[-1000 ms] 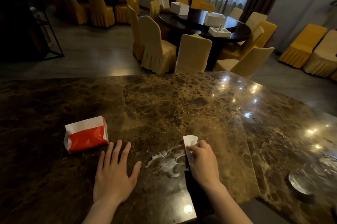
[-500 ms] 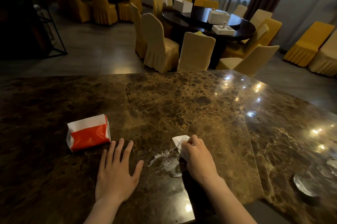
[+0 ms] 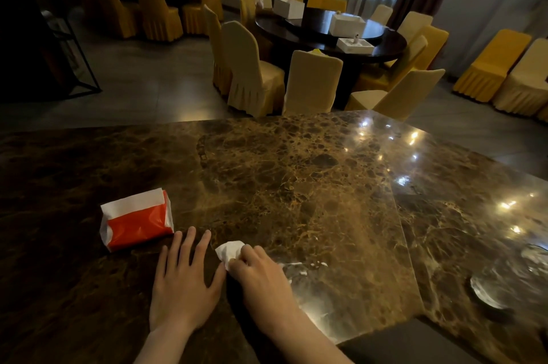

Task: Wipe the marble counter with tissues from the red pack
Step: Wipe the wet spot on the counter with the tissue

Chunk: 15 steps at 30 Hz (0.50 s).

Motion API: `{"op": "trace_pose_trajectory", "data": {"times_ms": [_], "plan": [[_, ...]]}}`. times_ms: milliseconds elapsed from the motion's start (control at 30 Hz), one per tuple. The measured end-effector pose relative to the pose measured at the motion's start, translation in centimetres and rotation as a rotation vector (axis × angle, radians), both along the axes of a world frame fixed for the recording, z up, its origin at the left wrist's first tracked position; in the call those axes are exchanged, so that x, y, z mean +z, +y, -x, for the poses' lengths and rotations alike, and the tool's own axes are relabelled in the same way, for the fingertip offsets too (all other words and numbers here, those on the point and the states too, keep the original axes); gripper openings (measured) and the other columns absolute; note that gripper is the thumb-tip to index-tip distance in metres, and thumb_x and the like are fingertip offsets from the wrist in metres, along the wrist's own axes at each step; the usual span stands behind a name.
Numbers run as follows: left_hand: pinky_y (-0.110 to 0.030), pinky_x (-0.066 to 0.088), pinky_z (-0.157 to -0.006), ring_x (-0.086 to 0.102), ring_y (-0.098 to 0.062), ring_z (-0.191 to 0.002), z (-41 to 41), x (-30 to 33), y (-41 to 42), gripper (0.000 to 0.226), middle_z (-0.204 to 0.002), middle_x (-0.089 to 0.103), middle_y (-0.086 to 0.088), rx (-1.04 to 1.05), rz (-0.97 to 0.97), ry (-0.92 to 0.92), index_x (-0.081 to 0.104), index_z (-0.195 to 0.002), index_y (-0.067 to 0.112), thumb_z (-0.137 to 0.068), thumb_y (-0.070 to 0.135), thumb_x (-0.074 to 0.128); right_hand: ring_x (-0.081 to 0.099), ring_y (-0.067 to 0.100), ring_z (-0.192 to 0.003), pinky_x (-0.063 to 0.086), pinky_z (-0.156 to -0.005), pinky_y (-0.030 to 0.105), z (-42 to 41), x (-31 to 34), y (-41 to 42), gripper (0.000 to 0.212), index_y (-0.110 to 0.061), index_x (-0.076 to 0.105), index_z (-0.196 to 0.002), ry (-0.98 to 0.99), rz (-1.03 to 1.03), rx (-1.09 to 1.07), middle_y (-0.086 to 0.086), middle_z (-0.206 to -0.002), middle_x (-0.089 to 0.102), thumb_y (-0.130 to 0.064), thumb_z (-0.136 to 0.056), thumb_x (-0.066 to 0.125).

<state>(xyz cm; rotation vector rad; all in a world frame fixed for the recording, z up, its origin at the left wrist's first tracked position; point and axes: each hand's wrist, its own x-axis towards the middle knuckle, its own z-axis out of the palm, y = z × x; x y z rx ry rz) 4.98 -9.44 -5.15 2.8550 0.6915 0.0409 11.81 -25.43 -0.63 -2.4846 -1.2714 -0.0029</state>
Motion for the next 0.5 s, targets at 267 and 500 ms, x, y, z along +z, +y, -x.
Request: {"op": "trace_pose_trajectory", "data": {"times_ms": [267, 500], "plan": [[-0.044, -0.001, -0.128, -0.014, -0.017, -0.156, 0.1, 0.3, -0.3, 0.087, -0.172, 0.003, 0.004, 0.019, 0.008, -0.012, 0.008, -0.162, 0.037, -0.086, 0.078, -0.003, 0.052, 0.020, -0.084, 0.047, -0.061, 0.034, -4.4, 0.2, -7.5, 0.010, -0.016, 0.070, -0.082, -0.025, 0.017, -0.434, -0.001, -0.090, 0.058, -0.018, -0.080, 0.079], [-0.044, -0.002, -0.128, -0.012, -0.017, -0.156, 0.1, 0.7, -0.4, 0.084, -0.172, 0.004, 0.004, 0.015, 0.027, -0.025, 0.010, -0.162, 0.036, -0.089, 0.077, 0.004, 0.052, 0.019, -0.090, 0.037, -0.062, 0.030, -2.7, 0.1, -6.5, 0.006, -0.014, 0.071, -0.086, 0.009, -0.002, -0.433, 0.000, -0.094, 0.058, -0.017, -0.091, 0.068]]}}
